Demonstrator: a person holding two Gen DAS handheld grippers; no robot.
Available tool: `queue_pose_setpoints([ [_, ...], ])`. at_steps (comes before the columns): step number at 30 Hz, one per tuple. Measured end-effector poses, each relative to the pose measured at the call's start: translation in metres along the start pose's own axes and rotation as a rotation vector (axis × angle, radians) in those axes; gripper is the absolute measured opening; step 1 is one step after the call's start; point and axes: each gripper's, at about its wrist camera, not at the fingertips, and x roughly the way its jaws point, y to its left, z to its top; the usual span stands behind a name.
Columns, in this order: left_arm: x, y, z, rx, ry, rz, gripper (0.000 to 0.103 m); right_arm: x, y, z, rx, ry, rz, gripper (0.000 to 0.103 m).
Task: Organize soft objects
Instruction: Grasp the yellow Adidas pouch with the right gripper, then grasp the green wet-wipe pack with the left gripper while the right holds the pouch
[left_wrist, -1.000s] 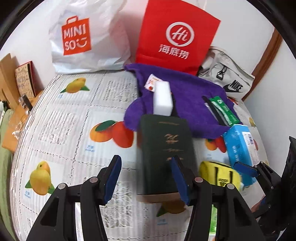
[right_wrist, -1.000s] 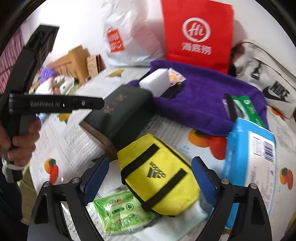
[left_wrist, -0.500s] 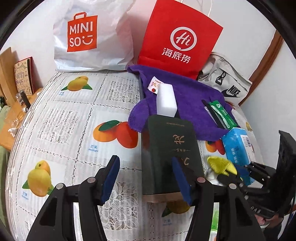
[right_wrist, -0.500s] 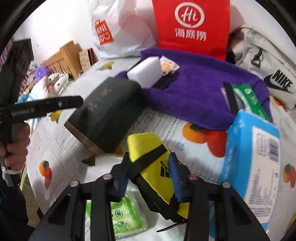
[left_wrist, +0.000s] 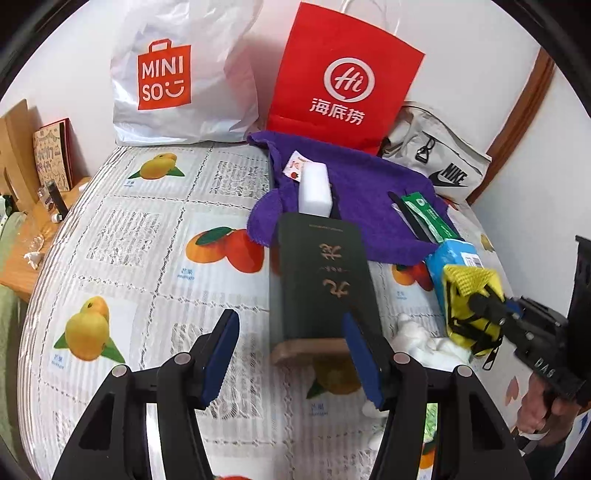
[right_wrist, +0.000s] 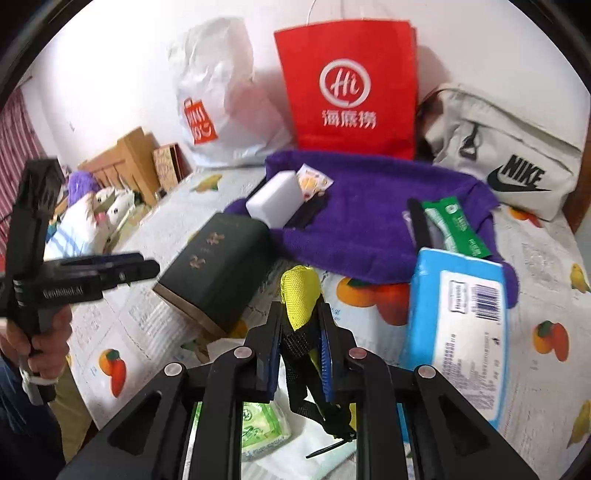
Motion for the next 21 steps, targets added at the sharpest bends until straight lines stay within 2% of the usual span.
queue_pose_setpoints([
  [10, -0.003, -0.043, -0.038, 0.083, 0.051, -0.054, 0.057, -0.065, 0.003, -0.028, 0.04, -0.105, 0.017, 0.018],
  [18, 0.009, -0.088, -0.072, 0.187, 0.105, -0.091, 0.058, -0.079, -0.013, -0.07, 0.104, -0.083, 0.004, 0.018],
  [21, 0.016, -0.095, -0.085, 0.198, 0.126, -0.111, 0.063, -0.086, -0.024, -0.084, 0.129, -0.083, -0.015, 0.018],
])
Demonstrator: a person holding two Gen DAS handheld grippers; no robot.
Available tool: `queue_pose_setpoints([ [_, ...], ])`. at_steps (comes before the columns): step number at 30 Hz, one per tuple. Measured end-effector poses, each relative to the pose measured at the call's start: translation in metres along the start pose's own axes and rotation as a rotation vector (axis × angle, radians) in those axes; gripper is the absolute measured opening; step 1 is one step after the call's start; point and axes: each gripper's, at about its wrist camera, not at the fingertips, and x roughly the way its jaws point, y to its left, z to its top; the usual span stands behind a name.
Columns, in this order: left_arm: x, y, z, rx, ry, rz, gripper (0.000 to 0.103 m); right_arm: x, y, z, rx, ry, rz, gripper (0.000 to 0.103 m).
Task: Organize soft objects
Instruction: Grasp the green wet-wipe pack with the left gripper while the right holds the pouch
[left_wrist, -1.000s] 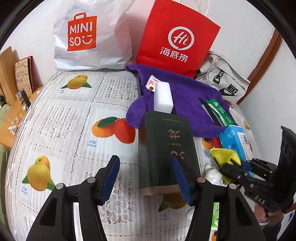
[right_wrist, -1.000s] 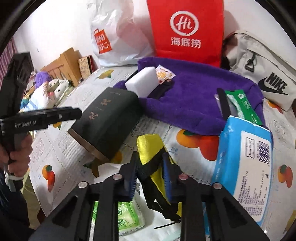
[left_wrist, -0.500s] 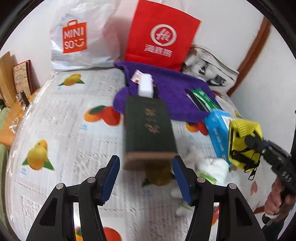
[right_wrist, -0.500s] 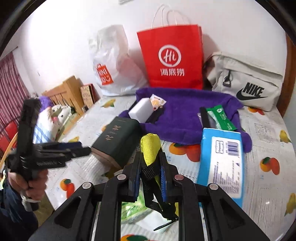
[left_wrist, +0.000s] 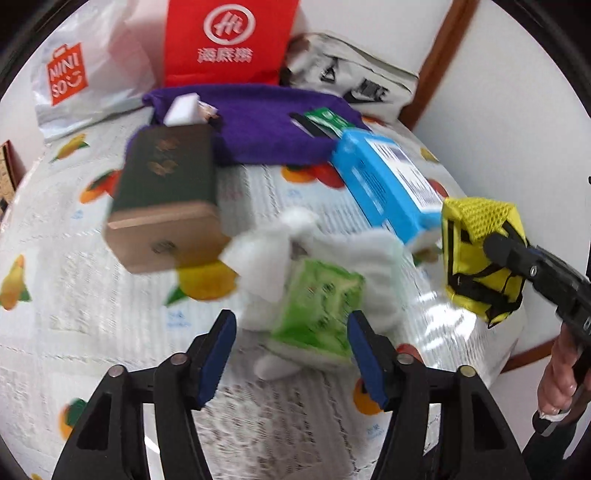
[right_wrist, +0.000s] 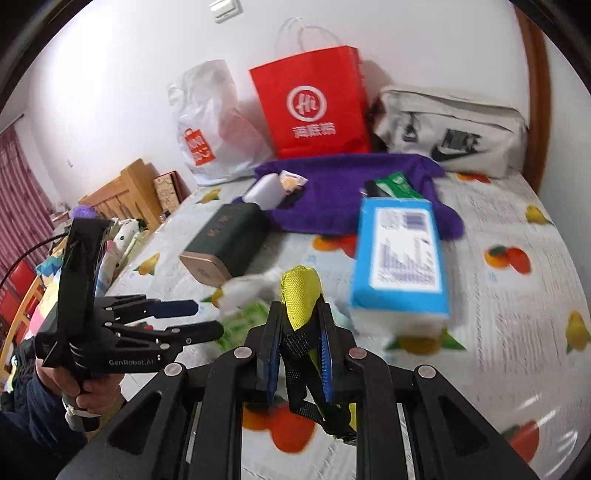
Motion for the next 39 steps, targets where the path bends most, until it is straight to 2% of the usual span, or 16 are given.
queue_pose_setpoints([
  [8, 0.022, -0.015, -0.007, 0.039, 0.046, 0.021, 0.064, -0.014, -0.025, -0.019, 0.055, -0.009, -0.002, 0.018],
  [13, 0.034, -0.026, -0.006, 0.087, 0.035, 0.062, 0.064, -0.01, -0.036, -0.03, 0.082, 0.017, -0.008, 0.018],
  [15, 0.037, -0.031, -0.006, 0.108, 0.036, 0.072, 0.053, -0.008, -0.037, -0.034, 0.084, 0.025, -0.008, 0.018],
  [16, 0.037, -0.031, -0.005, 0.111, 0.032, 0.078, 0.053, -0.007, -0.037, -0.036, 0.081, 0.028, -0.007, 0.018],
  [22, 0.017, -0.021, -0.004, 0.08, -0.004, 0.055, 0.049, -0.001, -0.039, -0.044, 0.091, 0.04, 0.002, 0.018],
  [39, -0.037, 0.027, -0.014, -0.064, -0.102, 0.114, 0.049, -0.019, -0.043, -0.04, 0.128, 0.003, -0.043, 0.018],
])
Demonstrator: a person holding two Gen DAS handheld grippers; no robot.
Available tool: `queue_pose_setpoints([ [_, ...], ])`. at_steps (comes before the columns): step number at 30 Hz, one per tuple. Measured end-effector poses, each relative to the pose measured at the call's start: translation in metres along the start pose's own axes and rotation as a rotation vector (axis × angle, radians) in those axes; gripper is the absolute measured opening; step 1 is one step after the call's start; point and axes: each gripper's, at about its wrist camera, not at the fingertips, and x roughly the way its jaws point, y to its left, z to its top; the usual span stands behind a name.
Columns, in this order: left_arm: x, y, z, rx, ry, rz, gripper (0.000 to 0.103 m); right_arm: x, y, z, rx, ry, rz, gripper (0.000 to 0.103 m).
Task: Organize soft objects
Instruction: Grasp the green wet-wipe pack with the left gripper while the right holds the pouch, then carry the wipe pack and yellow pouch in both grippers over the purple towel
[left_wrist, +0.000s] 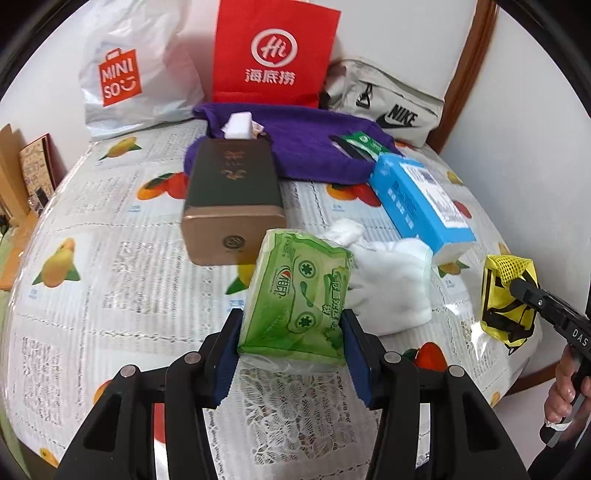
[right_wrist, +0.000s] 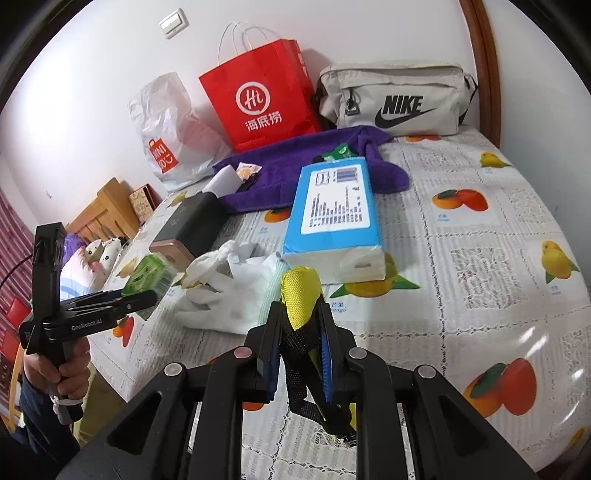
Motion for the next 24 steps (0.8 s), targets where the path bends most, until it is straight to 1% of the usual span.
queue_pose_setpoints([
  [13, -0.033, 0.011, 0.024, -0.039, -0.087, 0.002, 0.049, -0.026, 0.014, 0.03, -0.049, -0.064, -0.013, 0.018],
  [17, -0.039, 0.016, 0.035, -0.05, -0.107, 0.008, 0.049, -0.027, 0.018, 0.043, -0.07, -0.078, -0.009, 0.018],
  [24, -0.037, 0.024, 0.055, -0.063, -0.115, 0.028, 0.049, -0.017, 0.023, 0.071, -0.096, -0.09, -0.001, 0.018],
])
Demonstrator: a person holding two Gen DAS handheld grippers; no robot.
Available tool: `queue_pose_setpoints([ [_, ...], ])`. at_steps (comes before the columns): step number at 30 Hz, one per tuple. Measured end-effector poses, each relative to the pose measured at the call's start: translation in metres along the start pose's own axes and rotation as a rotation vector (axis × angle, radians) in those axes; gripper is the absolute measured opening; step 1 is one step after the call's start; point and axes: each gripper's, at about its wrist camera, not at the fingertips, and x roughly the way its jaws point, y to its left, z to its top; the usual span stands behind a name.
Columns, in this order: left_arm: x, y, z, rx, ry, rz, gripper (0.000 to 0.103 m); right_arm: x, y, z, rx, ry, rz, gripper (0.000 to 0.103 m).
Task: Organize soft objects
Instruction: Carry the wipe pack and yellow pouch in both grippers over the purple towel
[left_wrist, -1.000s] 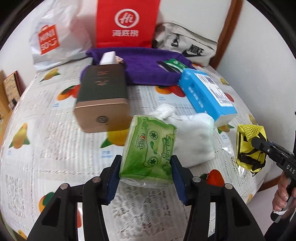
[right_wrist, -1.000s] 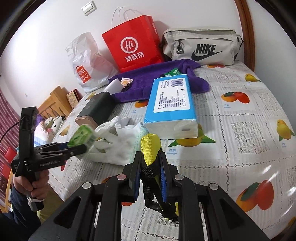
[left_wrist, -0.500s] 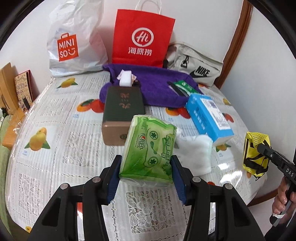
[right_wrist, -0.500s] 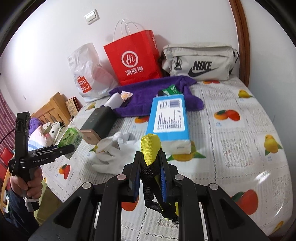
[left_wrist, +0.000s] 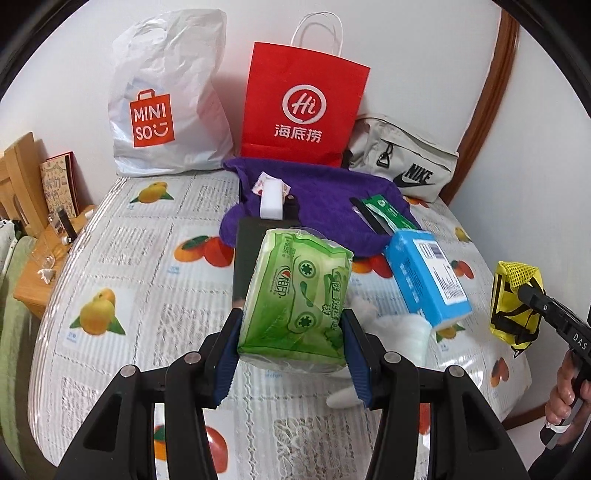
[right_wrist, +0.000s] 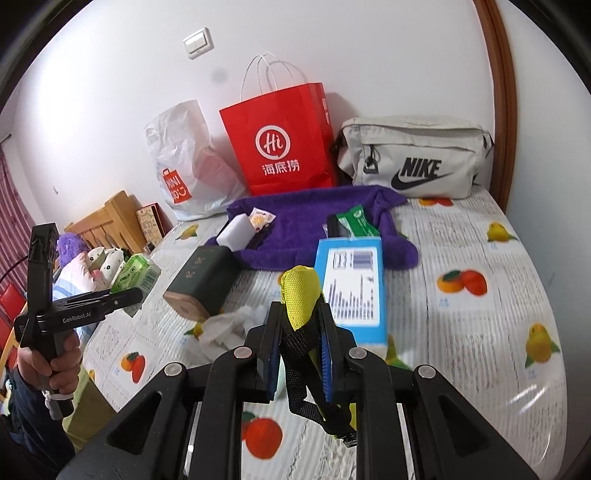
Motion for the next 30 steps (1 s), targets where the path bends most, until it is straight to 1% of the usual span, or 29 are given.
queue_pose_setpoints([
  [11, 0.017, -0.003, 0.037, -0.004, -0.015, 0.014, 0.049, 0.024, -0.002, 0.043, -0.033, -0.026, 0.019, 0.018],
  [15, 0.025, -0.004, 0.051, -0.009, -0.02, 0.007, 0.049, 0.037, -0.004, 0.056, -0.031, -0.025, 0.028, 0.018],
  [22, 0.045, -0.008, 0.072, 0.009, -0.014, 0.017, 0.049, 0.059, -0.006, 0.074, -0.056, -0.019, 0.032, 0.018],
  [30, 0.07, -0.01, 0.093, 0.016, -0.003, 0.018, 0.049, 0.088, -0.017, 0.098, -0.062, -0.016, 0.024, 0.018],
])
